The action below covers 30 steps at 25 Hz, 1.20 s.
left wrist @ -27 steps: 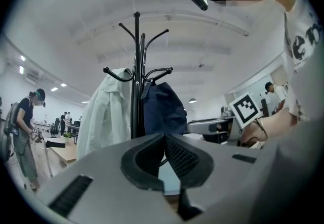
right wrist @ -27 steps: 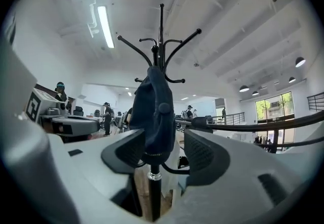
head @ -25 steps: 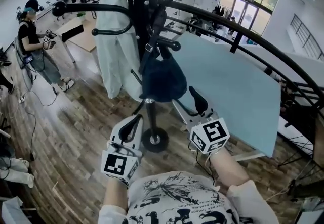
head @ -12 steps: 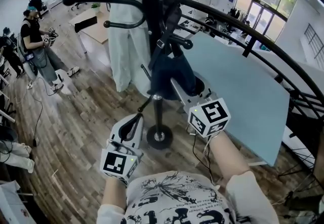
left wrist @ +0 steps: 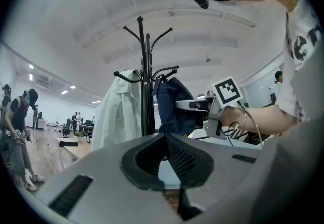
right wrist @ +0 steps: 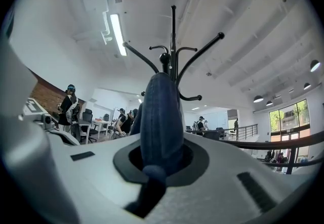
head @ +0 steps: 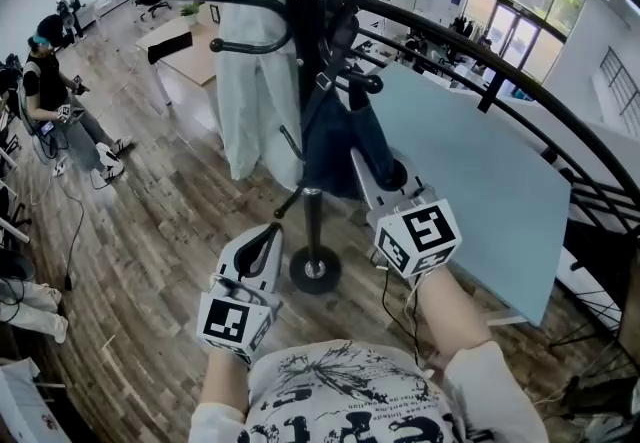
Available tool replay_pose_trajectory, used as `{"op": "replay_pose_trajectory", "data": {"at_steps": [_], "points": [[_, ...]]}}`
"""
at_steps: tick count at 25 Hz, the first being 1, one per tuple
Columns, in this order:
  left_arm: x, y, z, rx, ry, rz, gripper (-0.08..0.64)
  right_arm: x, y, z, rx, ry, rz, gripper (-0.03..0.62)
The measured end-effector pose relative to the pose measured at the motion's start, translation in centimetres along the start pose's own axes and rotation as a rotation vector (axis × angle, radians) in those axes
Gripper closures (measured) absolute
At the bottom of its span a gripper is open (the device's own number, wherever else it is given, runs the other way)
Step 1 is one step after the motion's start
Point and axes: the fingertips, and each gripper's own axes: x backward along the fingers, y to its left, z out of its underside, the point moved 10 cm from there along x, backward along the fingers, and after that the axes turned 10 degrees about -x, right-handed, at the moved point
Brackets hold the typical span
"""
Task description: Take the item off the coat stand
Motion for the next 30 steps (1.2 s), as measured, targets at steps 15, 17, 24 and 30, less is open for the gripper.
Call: {"op": "replay_pose_trajectory", "data": {"at_steps": [15, 17, 24, 30], "points": [[0.0, -0.5, -0.7, -0.013, -0.029, 0.069, 0.555, 6.7, 0.7, -2.7, 0.029, -0.080, 0.103, 0.577], [-0.3, -0.6, -0.9, -0.013, -0.039, 0.080, 0.555, 7.8, 0.9, -1.9, 0.031, -0.067, 0.122, 0.577], [-0.8, -1.1, -0.8, 0.015, -0.053, 0.108, 0.555, 10.1, 1.8, 2.6, 0.005, 0.037, 0.146, 0.575], [-1.1, -0.9, -0.6, 0.013, -0.050, 0.120, 0.555, 11.2, 2.5, 6.9, -0.045, 0.111, 0.177, 0.575]]}}
